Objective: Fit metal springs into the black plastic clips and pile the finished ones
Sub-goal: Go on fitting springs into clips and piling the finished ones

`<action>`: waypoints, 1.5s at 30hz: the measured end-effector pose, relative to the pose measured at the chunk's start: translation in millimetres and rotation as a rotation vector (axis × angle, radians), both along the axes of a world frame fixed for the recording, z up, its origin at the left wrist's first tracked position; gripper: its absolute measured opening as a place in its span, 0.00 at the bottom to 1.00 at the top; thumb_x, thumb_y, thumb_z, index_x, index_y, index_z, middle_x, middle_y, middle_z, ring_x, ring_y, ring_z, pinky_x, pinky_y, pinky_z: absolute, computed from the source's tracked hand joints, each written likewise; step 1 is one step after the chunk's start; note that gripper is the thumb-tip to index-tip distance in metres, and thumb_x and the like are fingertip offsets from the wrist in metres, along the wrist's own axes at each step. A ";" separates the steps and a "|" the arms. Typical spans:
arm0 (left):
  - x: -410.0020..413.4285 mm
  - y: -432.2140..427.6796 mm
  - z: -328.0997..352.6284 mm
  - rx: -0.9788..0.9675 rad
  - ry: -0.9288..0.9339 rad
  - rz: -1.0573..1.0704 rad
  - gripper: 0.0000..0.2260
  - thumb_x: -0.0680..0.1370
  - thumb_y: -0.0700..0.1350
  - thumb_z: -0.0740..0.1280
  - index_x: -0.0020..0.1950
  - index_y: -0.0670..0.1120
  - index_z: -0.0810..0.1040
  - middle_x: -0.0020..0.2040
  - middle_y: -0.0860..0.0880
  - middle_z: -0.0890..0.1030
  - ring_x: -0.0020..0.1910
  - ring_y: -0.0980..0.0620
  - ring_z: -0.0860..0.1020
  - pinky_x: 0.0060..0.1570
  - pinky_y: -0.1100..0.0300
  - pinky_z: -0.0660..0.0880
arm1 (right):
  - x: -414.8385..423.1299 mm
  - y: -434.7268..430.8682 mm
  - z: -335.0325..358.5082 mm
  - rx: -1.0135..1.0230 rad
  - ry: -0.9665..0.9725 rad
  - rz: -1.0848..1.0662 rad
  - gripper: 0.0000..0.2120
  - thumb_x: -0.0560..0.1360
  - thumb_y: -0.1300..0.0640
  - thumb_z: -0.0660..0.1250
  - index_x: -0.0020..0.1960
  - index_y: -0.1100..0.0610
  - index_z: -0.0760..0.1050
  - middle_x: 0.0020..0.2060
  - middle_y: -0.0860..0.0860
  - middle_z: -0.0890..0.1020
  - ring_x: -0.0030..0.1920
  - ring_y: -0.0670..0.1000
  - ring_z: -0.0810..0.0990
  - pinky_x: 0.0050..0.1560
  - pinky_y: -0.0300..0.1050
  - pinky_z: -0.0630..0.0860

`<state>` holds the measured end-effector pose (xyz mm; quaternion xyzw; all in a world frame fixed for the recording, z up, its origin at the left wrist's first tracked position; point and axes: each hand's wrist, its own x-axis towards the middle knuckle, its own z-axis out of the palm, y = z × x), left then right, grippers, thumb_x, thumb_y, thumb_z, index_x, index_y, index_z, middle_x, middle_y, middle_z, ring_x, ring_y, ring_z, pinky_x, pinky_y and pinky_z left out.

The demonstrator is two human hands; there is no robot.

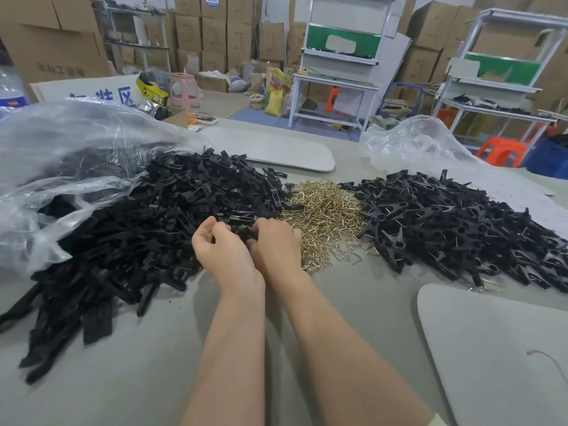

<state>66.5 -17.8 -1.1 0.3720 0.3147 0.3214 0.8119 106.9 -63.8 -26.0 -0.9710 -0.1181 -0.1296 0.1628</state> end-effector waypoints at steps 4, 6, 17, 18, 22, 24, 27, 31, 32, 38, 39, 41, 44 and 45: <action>-0.8 -1.2 -0.1 0.064 0.019 -0.041 0.09 0.78 0.39 0.60 0.58 0.46 0.73 0.61 0.44 0.76 0.56 0.47 0.76 0.53 0.58 0.74 | -5.7 -11.4 9.5 0.336 0.090 -0.022 0.10 0.77 0.53 0.63 0.57 0.53 0.77 0.52 0.49 0.82 0.55 0.51 0.77 0.61 0.49 0.66; 0.6 -2.8 -0.8 0.122 0.012 -0.094 0.10 0.78 0.39 0.63 0.59 0.45 0.74 0.58 0.46 0.78 0.53 0.50 0.76 0.48 0.65 0.74 | -8.4 -22.2 20.6 0.679 0.152 0.004 0.11 0.77 0.56 0.66 0.58 0.56 0.78 0.48 0.47 0.82 0.46 0.43 0.79 0.58 0.45 0.74; 3.5 -22.7 -8.3 0.356 -0.033 -0.609 0.03 0.76 0.43 0.69 0.50 0.47 0.79 0.50 0.47 0.83 0.51 0.50 0.81 0.58 0.54 0.76 | -33.1 -69.7 29.0 0.711 -0.057 0.144 0.06 0.75 0.63 0.67 0.46 0.58 0.83 0.34 0.45 0.82 0.34 0.36 0.78 0.43 0.31 0.75; 3.3 -23.5 -9.0 0.361 -0.031 -0.616 0.03 0.76 0.43 0.69 0.49 0.47 0.79 0.49 0.46 0.83 0.51 0.49 0.80 0.58 0.53 0.76 | -34.7 -72.9 26.2 0.754 -0.009 0.145 0.07 0.76 0.63 0.65 0.45 0.58 0.82 0.33 0.46 0.81 0.35 0.40 0.79 0.46 0.40 0.78; 4.3 -25.8 -10.0 0.395 -0.051 -0.594 0.01 0.77 0.42 0.68 0.47 0.48 0.78 0.45 0.50 0.80 0.46 0.52 0.76 0.55 0.53 0.74 | -37.4 -80.3 19.9 0.939 0.092 0.113 0.09 0.79 0.65 0.60 0.45 0.56 0.77 0.33 0.49 0.81 0.36 0.49 0.81 0.50 0.56 0.80; 5.5 -25.5 -11.6 0.368 -0.050 -0.585 0.05 0.78 0.42 0.67 0.45 0.52 0.77 0.45 0.52 0.80 0.46 0.53 0.78 0.53 0.57 0.76 | -38.4 -84.7 23.2 1.114 0.154 0.126 0.10 0.80 0.65 0.59 0.51 0.54 0.76 0.31 0.46 0.80 0.33 0.45 0.79 0.43 0.43 0.80; 4.8 -25.3 -10.7 0.302 -0.098 -0.628 0.07 0.78 0.39 0.65 0.45 0.51 0.76 0.46 0.50 0.80 0.46 0.54 0.79 0.44 0.64 0.76 | -40.7 -91.2 29.7 1.372 0.312 0.180 0.13 0.80 0.67 0.56 0.49 0.55 0.77 0.27 0.46 0.76 0.31 0.46 0.72 0.35 0.38 0.69; 2.2 -28.1 -8.6 0.331 -0.153 -0.728 0.06 0.79 0.38 0.64 0.48 0.49 0.78 0.47 0.49 0.81 0.46 0.55 0.79 0.41 0.65 0.76 | -44.2 -90.2 31.8 1.441 0.431 0.224 0.15 0.80 0.68 0.54 0.54 0.55 0.76 0.26 0.48 0.71 0.28 0.45 0.67 0.33 0.38 0.64; 1.9 -28.1 -8.5 0.341 -0.166 -0.740 0.06 0.79 0.38 0.64 0.48 0.49 0.78 0.46 0.49 0.81 0.45 0.55 0.79 0.42 0.65 0.76 | -44.1 -89.5 31.7 1.434 0.432 0.224 0.14 0.80 0.67 0.54 0.54 0.56 0.76 0.26 0.48 0.71 0.28 0.45 0.66 0.33 0.38 0.63; 1.3 -29.6 -9.5 0.450 -0.145 -0.746 0.06 0.78 0.38 0.66 0.48 0.50 0.79 0.48 0.47 0.82 0.51 0.49 0.80 0.54 0.57 0.77 | -46.9 -92.7 30.4 1.035 0.158 0.233 0.11 0.79 0.64 0.60 0.51 0.52 0.78 0.29 0.49 0.71 0.31 0.47 0.67 0.33 0.44 0.66; 1.2 -30.1 -9.7 0.466 -0.137 -0.748 0.06 0.78 0.39 0.66 0.47 0.50 0.79 0.48 0.46 0.82 0.52 0.49 0.80 0.55 0.56 0.77 | -46.4 -93.2 29.9 0.958 0.117 0.219 0.11 0.80 0.64 0.60 0.50 0.51 0.78 0.30 0.50 0.72 0.33 0.49 0.68 0.35 0.48 0.68; 1.1 -30.5 -10.4 0.503 -0.130 -0.756 0.07 0.78 0.39 0.67 0.47 0.51 0.79 0.48 0.47 0.82 0.49 0.50 0.80 0.53 0.57 0.77 | -44.3 -93.3 29.2 0.902 0.092 0.170 0.12 0.80 0.64 0.58 0.54 0.51 0.76 0.34 0.50 0.76 0.35 0.50 0.71 0.40 0.54 0.73; 0.6 -30.4 -11.4 0.554 -0.127 -0.751 0.08 0.77 0.39 0.67 0.46 0.53 0.78 0.44 0.51 0.82 0.45 0.55 0.80 0.49 0.61 0.77 | -40.9 -95.8 26.9 0.928 0.107 0.110 0.13 0.81 0.63 0.56 0.62 0.52 0.71 0.41 0.47 0.79 0.39 0.43 0.77 0.47 0.44 0.76; 0.3 -30.3 -11.9 0.564 -0.126 -0.747 0.08 0.77 0.38 0.67 0.46 0.53 0.77 0.44 0.51 0.81 0.44 0.56 0.79 0.49 0.61 0.77 | -40.4 -96.7 25.8 0.931 0.103 0.104 0.11 0.81 0.63 0.57 0.60 0.53 0.71 0.43 0.47 0.80 0.41 0.42 0.78 0.48 0.40 0.76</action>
